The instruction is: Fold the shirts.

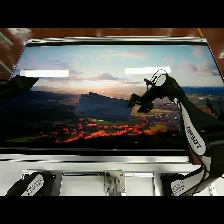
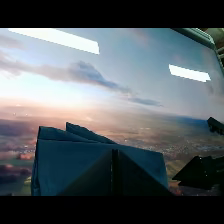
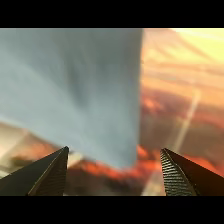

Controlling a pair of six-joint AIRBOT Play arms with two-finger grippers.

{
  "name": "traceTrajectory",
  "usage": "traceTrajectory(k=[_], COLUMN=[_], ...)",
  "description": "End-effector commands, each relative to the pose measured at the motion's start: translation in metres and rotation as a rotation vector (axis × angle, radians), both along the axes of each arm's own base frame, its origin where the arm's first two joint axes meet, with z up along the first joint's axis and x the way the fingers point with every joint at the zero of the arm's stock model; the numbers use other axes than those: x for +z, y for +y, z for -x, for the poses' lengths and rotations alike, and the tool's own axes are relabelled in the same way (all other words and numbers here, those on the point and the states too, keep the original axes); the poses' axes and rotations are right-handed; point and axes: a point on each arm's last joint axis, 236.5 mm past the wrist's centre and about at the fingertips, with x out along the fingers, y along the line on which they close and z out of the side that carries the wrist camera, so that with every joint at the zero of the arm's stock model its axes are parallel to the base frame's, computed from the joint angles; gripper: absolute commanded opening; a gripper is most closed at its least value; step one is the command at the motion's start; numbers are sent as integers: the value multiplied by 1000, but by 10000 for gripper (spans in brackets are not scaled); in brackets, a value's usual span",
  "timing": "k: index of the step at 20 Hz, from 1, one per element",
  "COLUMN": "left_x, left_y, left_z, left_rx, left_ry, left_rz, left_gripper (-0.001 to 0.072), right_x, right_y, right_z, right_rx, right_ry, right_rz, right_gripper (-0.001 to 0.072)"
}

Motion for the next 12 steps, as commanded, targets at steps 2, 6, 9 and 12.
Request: traceTrajectory(k=[2,6,9,12], left_x=[-2,-2,-2,-3], left_y=[-1,-1,-1,-1], left_z=[1,1,1,1], left_rx=[-5,-5,-6,-6], left_ry=[9,9,10,11], left_rz=[2,2,0,-2], left_gripper=[35,35,35,36], right_x=[-28,-18,40,122], right_y=[43,53,52,4], right_z=[-15,-34,-61,-87], right_rx=[-92,-128,-25,-44], right_ry=[-6,-70,-245,-385], right_rz=[-124,-183,-266,-285], right_gripper=[677,74,66,66])
